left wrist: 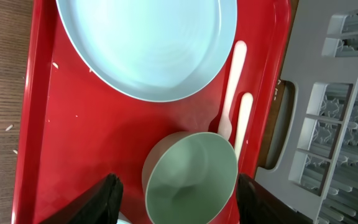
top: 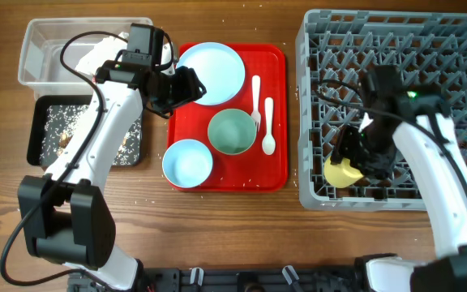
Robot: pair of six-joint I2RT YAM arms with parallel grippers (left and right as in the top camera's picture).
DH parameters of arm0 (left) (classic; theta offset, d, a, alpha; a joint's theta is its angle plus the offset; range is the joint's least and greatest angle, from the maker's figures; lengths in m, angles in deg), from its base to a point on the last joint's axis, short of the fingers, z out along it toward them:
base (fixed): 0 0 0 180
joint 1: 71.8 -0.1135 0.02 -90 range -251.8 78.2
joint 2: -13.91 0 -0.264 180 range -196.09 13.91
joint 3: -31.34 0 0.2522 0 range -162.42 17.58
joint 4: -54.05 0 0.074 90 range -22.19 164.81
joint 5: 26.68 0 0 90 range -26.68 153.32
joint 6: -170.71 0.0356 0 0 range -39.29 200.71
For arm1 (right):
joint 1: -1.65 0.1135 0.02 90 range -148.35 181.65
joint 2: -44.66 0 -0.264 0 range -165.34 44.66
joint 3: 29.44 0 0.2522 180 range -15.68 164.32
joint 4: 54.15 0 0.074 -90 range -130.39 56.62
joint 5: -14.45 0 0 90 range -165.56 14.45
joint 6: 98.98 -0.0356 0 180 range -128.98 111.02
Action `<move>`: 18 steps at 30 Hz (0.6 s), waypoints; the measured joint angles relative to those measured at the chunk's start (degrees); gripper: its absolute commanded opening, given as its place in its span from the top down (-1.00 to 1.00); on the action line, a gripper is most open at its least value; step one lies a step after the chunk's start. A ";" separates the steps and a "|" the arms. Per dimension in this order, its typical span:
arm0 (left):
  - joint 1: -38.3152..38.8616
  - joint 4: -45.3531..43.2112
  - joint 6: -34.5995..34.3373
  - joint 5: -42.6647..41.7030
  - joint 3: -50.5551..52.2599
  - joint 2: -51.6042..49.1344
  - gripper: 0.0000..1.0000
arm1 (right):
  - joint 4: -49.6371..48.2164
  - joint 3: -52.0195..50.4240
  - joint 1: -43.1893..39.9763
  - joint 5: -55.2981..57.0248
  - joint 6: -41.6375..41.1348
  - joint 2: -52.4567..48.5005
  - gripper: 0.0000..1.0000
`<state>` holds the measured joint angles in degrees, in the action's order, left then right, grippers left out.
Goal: Sort waste into correct bins and load items into the dishwasher rack
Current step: 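Carry the yellow cup right and place it in the dishwasher rack, then move the right gripper to the green bowl and grasp its rim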
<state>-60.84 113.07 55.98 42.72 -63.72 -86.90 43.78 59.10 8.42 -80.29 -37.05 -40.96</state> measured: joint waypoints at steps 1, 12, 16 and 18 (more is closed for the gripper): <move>0.00 0.00 0.00 0.02 0.00 0.00 -0.23 | 0.00 0.00 0.00 0.09 0.02 -1.27 0.12; 0.00 0.20 0.00 0.81 0.00 0.00 -0.24 | -3.26 -3.78 0.00 0.31 1.09 -6.43 -0.33; 0.00 0.20 0.00 1.53 0.00 0.00 -0.22 | -2.78 -1.60 0.00 0.35 2.51 -6.27 -0.88; 0.00 0.17 0.00 1.68 0.00 0.00 -0.22 | -1.46 0.92 0.00 0.50 3.63 -5.68 -0.93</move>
<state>-60.84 113.24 55.98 44.40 -63.72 -86.90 42.31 60.02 8.42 -79.78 -33.42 -46.65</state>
